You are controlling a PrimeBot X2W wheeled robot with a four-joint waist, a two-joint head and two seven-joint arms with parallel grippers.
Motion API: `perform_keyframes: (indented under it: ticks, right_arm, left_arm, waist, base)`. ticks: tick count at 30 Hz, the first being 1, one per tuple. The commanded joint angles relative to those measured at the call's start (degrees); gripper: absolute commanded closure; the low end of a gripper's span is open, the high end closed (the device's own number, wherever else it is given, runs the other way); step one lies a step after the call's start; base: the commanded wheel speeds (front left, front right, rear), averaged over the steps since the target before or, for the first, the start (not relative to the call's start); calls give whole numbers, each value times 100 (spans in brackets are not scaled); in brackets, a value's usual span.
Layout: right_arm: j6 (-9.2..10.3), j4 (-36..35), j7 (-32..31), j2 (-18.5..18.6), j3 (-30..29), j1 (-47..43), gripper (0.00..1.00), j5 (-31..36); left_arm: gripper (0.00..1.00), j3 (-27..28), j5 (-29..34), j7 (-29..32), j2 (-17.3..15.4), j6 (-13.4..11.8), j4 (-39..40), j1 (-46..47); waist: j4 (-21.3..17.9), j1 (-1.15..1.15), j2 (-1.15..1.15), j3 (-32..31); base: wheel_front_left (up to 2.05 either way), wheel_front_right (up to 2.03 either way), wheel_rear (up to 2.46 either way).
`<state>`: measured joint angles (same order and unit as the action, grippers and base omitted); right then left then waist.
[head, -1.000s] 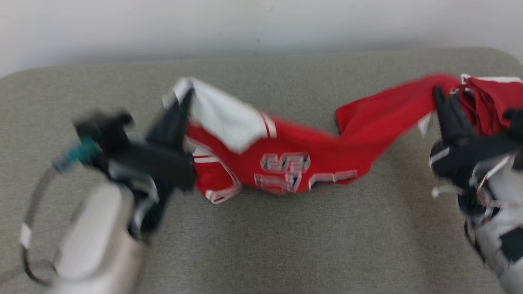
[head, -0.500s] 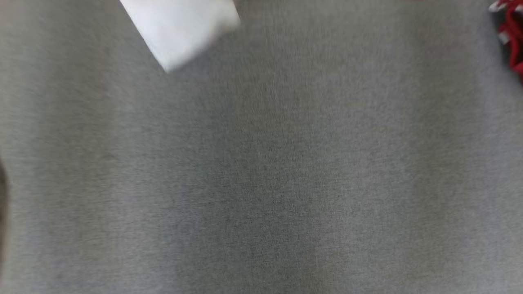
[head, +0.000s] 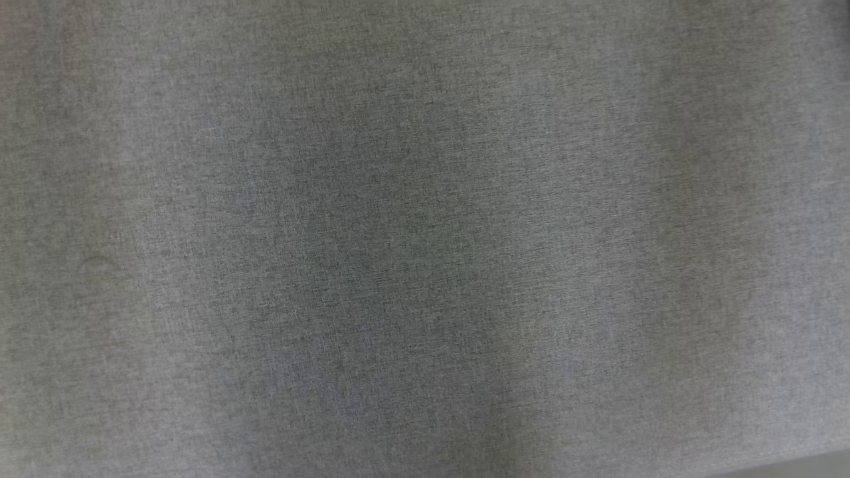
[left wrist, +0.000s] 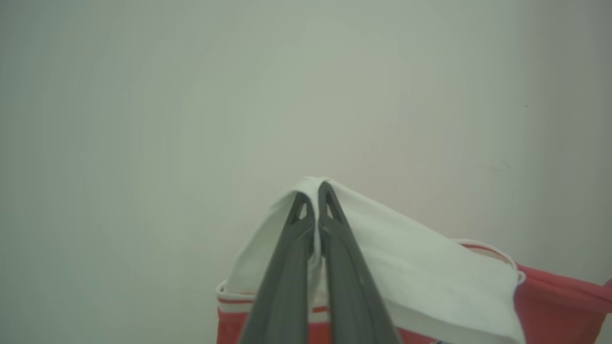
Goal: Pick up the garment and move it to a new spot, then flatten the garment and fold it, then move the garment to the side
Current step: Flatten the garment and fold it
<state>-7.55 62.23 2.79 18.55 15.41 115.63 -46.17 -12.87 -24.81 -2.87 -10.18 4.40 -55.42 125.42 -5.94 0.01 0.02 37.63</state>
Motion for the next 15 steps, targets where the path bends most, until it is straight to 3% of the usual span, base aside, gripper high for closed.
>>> perform_keyframes:
  ticks: [1,15]
  right_arm:
    - [15,50,36,-32,24,71,100,69]
    - [15,450,187,-50,319,283,100,47]
  left_arm:
    - [100,-14,21,-55,-37,5,-75,62]
    - [100,-227,-39,-554,40,207,-1099,416]
  waist:
    - [21,-1,-2,27]
    - [34,-1,-2,272]
  base:
    - [0,0,0]
    - [0,0,0]
